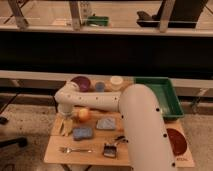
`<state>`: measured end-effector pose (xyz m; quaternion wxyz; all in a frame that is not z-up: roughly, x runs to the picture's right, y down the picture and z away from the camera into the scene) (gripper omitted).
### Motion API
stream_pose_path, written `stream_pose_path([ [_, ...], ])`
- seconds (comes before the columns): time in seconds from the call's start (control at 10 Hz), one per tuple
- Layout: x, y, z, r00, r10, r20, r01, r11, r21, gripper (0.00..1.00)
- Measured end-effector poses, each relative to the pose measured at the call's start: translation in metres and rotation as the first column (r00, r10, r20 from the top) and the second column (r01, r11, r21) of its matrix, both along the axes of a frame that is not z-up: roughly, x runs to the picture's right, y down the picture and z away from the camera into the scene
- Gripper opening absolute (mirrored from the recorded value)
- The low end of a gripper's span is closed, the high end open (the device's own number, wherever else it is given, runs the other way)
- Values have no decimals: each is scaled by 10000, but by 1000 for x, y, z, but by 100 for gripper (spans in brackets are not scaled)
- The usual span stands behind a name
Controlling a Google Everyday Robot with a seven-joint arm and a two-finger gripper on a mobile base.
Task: Place banana in table surface
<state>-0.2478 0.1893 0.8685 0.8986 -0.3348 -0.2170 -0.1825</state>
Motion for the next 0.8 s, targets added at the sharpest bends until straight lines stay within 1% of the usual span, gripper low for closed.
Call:
stream_pose_path([
  [0.1,2,0,-2,10000,-55,-43,55,10000,-27,16],
  [0.2,3,-2,-3,10000,-57,-31,57,10000,-17,6],
  [0.3,3,-4,-4,10000,-46,-27,46,10000,-4,0],
  [0.4,5,-5,-3,10000,-74,-42,74,10000,51,0],
  [0.6,4,-5,-5,10000,-80,-18,80,10000,32,0],
  [0.8,-1,-9,-18,9997,-168,189,164,9996,234,0],
])
